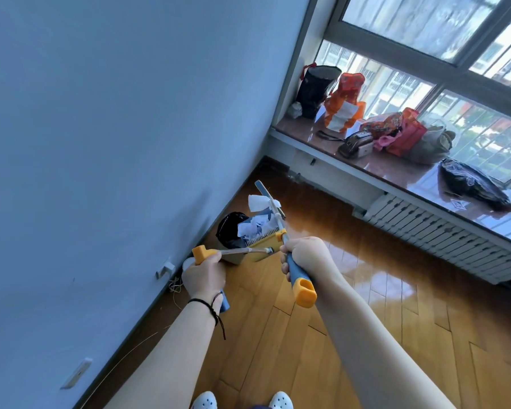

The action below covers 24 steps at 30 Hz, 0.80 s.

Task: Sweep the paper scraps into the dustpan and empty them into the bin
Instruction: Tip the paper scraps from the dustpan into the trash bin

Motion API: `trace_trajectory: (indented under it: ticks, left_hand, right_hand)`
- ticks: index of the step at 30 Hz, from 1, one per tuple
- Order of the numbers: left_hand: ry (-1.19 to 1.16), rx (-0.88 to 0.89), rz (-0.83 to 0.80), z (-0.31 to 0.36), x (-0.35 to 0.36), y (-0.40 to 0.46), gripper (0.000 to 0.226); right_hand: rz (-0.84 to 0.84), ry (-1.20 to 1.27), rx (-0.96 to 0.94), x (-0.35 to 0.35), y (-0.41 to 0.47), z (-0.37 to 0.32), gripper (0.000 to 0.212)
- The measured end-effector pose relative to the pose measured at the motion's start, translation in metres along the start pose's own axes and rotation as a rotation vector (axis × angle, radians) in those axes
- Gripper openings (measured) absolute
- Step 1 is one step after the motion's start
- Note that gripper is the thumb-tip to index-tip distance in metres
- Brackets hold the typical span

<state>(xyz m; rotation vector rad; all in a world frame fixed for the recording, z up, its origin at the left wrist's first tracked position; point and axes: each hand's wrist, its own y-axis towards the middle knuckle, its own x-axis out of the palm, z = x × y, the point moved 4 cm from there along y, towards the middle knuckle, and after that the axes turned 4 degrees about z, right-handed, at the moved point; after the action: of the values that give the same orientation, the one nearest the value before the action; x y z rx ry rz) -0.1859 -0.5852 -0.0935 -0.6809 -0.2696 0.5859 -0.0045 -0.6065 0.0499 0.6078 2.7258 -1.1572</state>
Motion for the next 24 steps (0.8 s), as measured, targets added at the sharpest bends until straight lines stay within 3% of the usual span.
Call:
trace_trajectory:
  ticks: [14,19,24]
  left_hand:
    - [-0.225,-0.225,0.030,-0.005,-0.009,0.007,0.028]
    - [-0.353,-0.361,-0.015,-0.012,-0.015,0.011,0.025]
    - [-0.424,-0.424,-0.044,-0.016,-0.017,0.017,0.035]
  right_hand:
    - [-0.014,-0.018,0.052,0.024,0.003,0.013,0.017]
    - [0.002,-0.019,0.013,0.029,-0.001,0.014,0.033]
    - [0.019,-0.058,-0.040,0.036,-0.006,0.008,0.027]
